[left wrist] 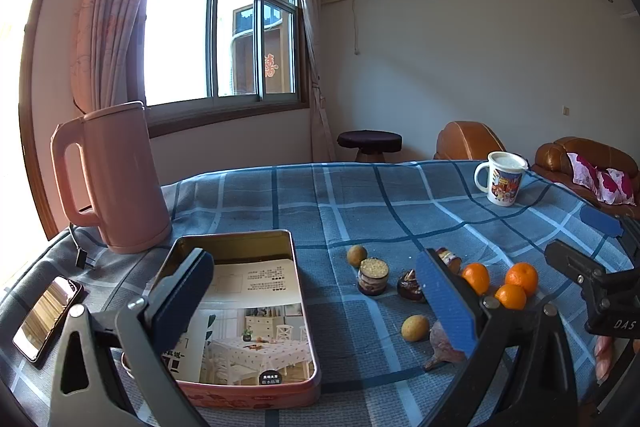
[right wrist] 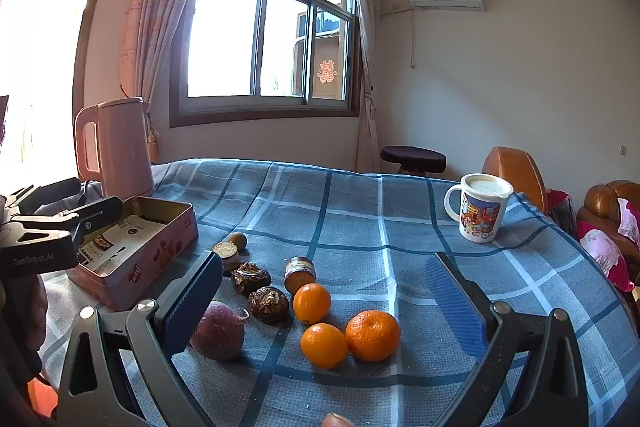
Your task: Organize fruits
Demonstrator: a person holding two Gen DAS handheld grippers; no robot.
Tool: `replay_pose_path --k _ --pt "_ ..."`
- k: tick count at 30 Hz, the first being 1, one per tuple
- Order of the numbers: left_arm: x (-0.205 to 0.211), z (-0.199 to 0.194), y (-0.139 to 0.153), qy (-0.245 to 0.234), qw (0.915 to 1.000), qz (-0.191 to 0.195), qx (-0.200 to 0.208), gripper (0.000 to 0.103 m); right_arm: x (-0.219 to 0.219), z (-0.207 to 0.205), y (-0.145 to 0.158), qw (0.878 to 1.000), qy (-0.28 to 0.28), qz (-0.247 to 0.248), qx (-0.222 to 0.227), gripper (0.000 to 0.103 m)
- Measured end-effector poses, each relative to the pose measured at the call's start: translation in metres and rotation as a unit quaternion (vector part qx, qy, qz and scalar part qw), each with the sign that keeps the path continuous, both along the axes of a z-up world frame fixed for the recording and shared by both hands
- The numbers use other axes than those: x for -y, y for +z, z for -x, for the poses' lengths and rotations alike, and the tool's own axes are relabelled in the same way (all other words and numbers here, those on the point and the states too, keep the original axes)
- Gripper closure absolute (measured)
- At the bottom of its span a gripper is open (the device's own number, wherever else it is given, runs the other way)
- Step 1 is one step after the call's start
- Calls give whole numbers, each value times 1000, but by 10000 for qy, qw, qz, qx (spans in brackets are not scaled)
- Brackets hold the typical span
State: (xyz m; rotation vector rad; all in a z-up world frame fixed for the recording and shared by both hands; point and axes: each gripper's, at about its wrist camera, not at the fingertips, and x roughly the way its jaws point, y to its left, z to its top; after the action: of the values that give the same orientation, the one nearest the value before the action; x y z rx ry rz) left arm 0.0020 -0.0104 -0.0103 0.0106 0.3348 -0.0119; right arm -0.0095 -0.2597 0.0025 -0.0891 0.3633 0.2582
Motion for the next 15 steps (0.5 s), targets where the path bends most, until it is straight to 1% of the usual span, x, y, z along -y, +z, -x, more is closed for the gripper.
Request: replay_pose_path --k 15 --pt "2 -2 -5 -26 10000 -7 -88 0 1 2 -9 10000 -8 -25 -71 1"
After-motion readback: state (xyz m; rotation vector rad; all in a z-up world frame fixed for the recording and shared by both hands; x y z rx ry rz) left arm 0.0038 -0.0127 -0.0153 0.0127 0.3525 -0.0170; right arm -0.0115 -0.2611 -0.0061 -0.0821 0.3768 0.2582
